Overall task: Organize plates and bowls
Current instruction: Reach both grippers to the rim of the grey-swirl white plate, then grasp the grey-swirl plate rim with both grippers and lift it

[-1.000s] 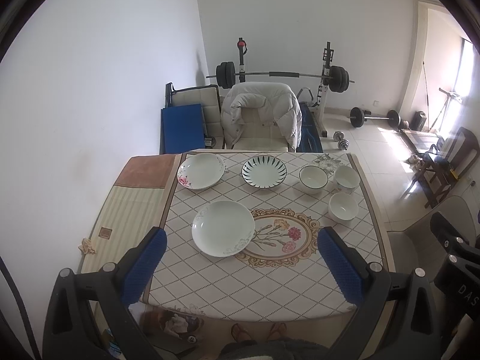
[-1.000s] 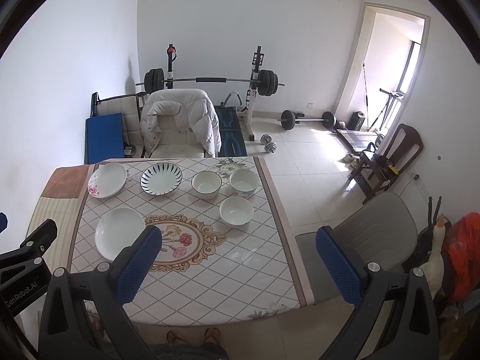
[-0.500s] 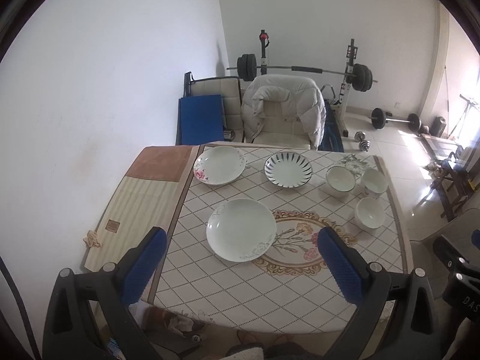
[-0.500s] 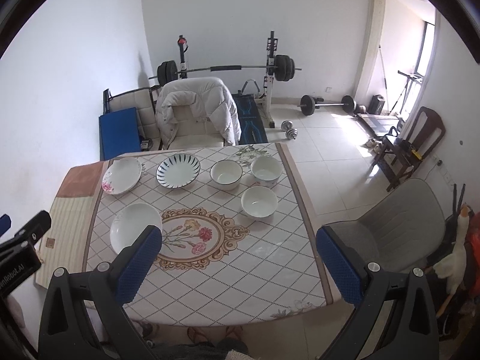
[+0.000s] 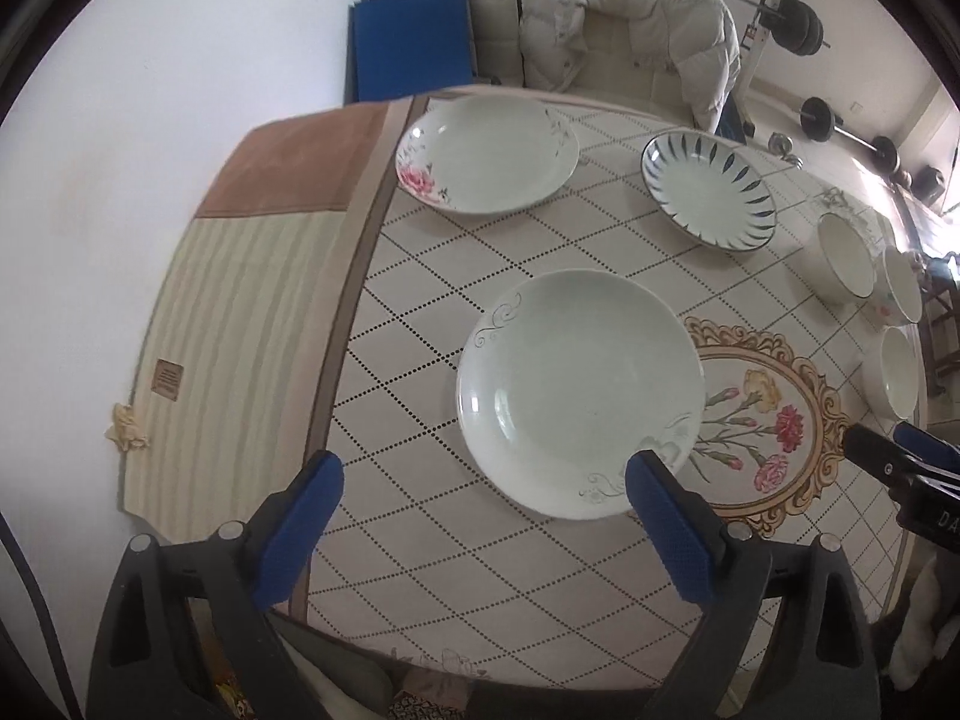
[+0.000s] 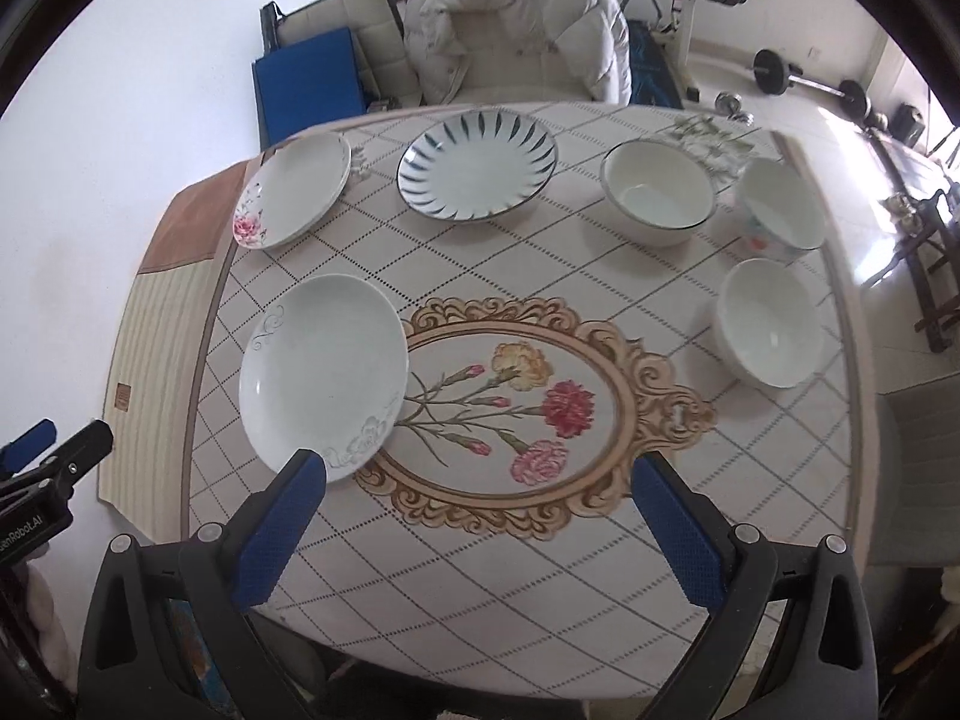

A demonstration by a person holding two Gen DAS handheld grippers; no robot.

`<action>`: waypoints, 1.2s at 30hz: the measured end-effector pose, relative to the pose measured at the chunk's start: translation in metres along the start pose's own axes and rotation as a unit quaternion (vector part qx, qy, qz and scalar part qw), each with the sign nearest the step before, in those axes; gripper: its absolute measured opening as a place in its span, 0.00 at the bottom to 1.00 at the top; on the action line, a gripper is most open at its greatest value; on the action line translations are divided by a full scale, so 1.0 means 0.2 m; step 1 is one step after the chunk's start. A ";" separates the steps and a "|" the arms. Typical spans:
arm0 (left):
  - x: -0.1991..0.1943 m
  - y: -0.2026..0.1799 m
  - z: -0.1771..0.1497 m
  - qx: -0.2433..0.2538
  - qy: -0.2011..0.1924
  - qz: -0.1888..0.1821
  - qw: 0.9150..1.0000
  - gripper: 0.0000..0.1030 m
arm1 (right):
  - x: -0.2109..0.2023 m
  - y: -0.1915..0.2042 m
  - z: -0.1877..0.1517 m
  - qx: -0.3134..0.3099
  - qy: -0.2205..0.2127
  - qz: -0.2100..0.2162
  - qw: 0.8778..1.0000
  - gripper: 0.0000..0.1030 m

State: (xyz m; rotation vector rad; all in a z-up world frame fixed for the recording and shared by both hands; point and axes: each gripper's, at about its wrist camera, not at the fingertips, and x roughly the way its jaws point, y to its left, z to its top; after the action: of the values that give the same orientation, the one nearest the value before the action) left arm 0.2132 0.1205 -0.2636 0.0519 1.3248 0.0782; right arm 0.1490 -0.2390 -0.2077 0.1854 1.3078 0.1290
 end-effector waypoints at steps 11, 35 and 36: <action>0.77 0.20 0.29 0.006 0.139 -0.079 0.987 0.59 | 0.90 0.22 0.30 0.031 0.134 0.050 0.989 0.87; 0.83 0.07 0.23 0.029 0.175 -0.123 0.976 0.29 | 1.22 0.31 0.27 0.038 0.196 0.080 0.977 0.22; 0.83 0.06 0.23 0.030 0.174 -0.120 0.977 0.28 | 1.22 0.31 0.27 0.033 0.198 0.082 0.976 0.22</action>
State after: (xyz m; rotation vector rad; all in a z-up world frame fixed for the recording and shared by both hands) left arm 0.2981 0.1466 -0.4108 -0.0732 1.6746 -0.1656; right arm 0.2653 -0.1328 -0.4118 0.3365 1.6954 0.2735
